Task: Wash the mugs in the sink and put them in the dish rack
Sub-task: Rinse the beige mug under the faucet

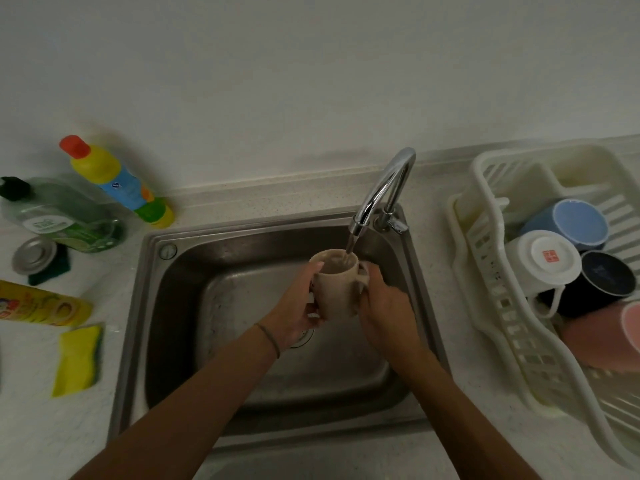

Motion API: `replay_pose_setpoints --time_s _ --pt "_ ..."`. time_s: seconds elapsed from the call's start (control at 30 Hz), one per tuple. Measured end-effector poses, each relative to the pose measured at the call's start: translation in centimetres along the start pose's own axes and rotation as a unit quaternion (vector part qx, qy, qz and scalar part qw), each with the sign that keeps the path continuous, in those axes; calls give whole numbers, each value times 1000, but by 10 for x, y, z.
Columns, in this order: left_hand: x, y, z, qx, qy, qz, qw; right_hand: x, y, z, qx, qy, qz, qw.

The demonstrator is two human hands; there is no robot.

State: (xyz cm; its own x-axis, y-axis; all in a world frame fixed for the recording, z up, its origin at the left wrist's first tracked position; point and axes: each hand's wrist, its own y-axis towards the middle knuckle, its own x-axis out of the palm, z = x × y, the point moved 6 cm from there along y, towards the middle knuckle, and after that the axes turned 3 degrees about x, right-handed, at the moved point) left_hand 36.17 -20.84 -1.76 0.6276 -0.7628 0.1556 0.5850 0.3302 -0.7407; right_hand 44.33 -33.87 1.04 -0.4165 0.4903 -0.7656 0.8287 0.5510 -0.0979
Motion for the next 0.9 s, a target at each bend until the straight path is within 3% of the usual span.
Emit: replay_pose_setpoints --time_s 0.2,0.5,0.7,0.9 --pt "-19 7 -36 -48 39 26 998 19 -8 7 17 23 -30 999" --pt "-43 1 -61 -76 114 43 990 59 -31 26 120 116 -92 982" --pt "-54 -4 -61 -65 193 28 979 76 -47 33 187 218 -134 948" --pt "-59 -14 -55 -51 277 32 959 88 -59 33 302 306 -177 885"
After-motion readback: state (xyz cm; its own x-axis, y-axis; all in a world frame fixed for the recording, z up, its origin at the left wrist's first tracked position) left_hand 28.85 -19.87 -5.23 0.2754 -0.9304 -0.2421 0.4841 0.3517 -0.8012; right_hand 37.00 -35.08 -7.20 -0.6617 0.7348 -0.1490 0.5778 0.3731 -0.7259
